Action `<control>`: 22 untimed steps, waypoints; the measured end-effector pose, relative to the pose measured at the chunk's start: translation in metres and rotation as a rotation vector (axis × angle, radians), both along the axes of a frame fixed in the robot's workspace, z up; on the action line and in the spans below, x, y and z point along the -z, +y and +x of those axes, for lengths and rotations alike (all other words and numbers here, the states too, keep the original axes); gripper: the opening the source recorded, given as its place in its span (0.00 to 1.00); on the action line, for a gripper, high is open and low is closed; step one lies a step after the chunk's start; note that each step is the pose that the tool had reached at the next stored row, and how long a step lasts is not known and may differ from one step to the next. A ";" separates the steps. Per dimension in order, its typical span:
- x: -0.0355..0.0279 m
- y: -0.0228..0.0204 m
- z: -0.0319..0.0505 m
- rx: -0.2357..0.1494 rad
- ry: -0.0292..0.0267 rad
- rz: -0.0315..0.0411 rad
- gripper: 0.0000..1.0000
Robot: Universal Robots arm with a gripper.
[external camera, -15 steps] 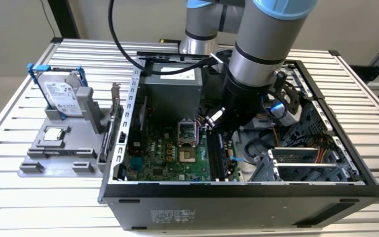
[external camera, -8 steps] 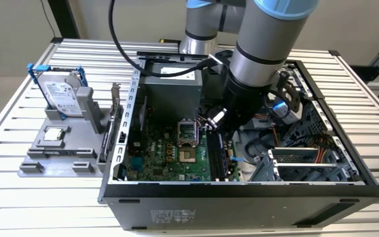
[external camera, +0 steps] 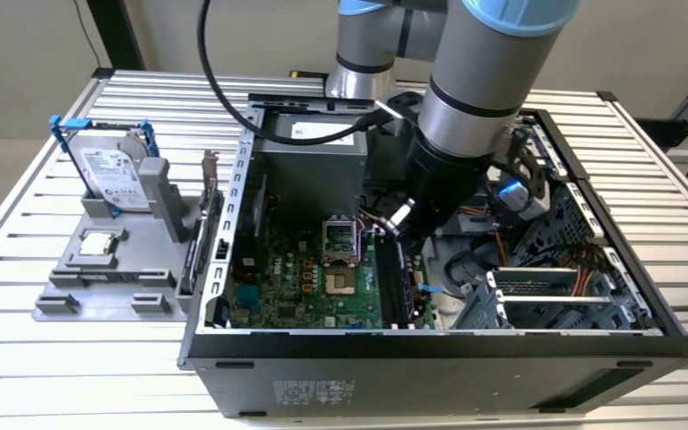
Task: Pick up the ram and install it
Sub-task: 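Press down the ram until it locks into place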
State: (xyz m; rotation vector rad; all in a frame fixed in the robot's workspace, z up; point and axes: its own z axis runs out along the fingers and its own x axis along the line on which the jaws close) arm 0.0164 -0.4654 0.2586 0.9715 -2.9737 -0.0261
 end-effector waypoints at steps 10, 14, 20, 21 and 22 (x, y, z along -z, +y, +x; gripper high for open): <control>0.0000 0.0000 0.0003 -0.116 0.0000 0.0049 0.00; 0.0000 0.0000 0.0004 -0.163 0.0000 0.0071 0.00; 0.0000 0.0000 0.0004 -0.236 0.0000 0.0099 0.00; 0.0000 0.0000 0.0004 -0.248 -0.0001 0.0106 0.00; 0.0000 0.0000 0.0004 -0.260 -0.0001 0.0111 0.00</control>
